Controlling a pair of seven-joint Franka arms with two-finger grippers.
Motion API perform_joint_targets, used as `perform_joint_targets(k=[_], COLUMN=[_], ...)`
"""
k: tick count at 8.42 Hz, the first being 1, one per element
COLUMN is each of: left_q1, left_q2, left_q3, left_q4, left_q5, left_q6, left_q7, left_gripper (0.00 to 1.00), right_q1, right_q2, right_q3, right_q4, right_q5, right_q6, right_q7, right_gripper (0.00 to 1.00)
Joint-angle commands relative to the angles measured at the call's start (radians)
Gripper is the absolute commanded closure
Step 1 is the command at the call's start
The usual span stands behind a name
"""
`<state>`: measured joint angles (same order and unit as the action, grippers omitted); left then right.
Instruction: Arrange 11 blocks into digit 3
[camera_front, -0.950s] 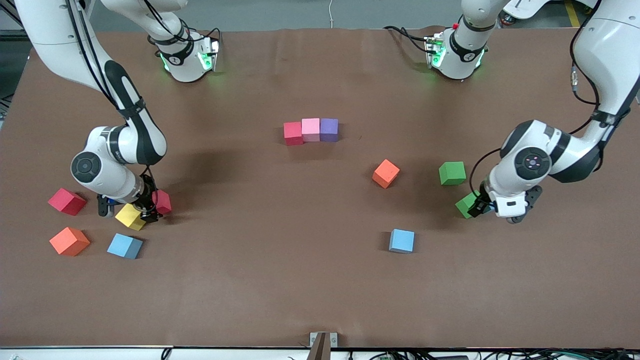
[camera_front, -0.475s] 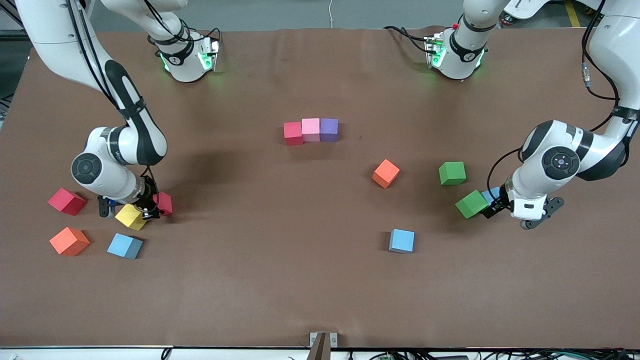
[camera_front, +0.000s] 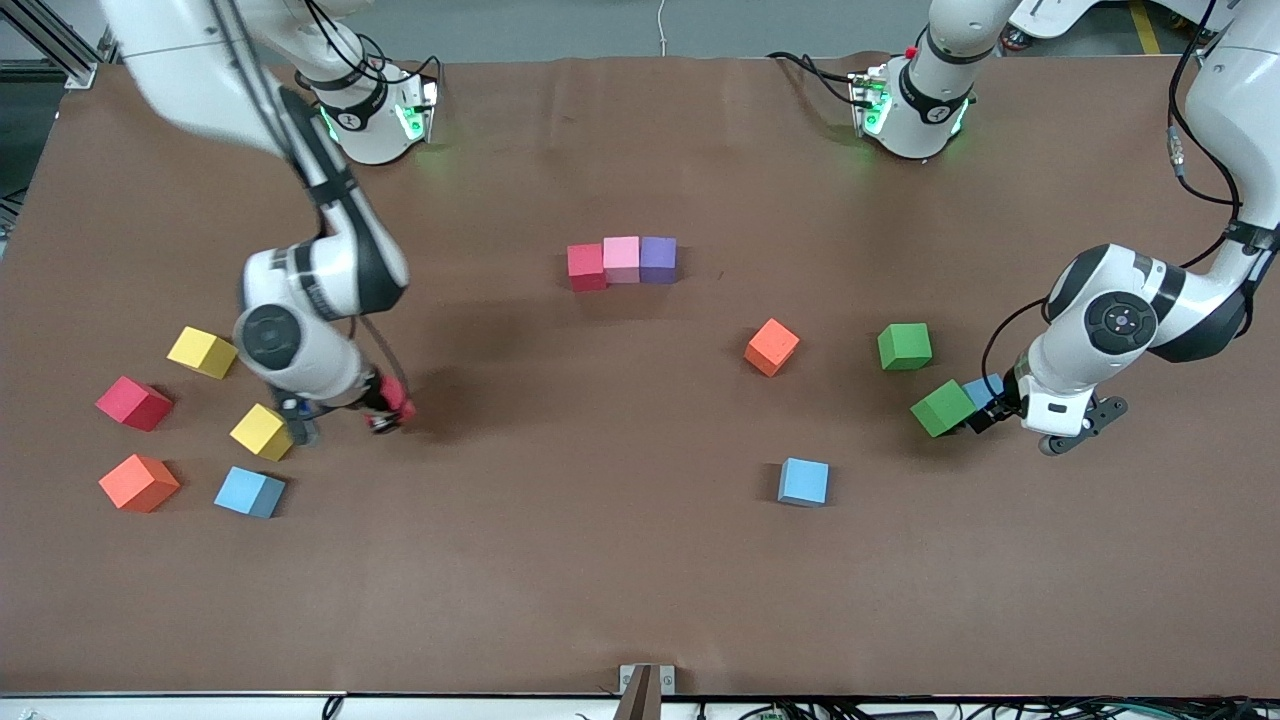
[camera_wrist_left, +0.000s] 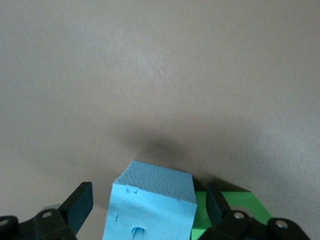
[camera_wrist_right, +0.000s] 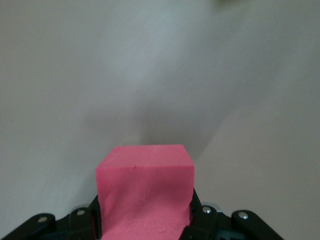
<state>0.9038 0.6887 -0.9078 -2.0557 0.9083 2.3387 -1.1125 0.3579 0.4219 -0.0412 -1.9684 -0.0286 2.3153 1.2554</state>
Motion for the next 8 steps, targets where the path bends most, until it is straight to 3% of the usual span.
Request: perform_joint_targets(k=[1, 4, 8], left_q1=[0.015, 0.062, 0.127], left_q2=[-0.008, -0.015, -0.014], left_q3=[-0.011, -0.011, -0.042], left_q4=[-0.046, -0.104, -0.101], left_q5=[0.020, 0.091, 0.081], left_q6=[0.033, 0.044, 0.101], left_q7=[-0.009, 0.072, 0.141], left_gripper=[0.00, 0.00, 0.00], right_q1=[0.151, 0.353, 0.401], right_q2=[-0.028, -0.057, -0.026], right_q3=[0.003, 0.007, 0.030], right_q4=[0.020, 0.025, 0.011], right_q5=[-0.019, -0.022, -0.019], right_q6=[-0.020, 0.014, 0.070], right_q7=[-0.045, -0.089, -0.333], right_gripper=[0.99, 0.94, 0.96])
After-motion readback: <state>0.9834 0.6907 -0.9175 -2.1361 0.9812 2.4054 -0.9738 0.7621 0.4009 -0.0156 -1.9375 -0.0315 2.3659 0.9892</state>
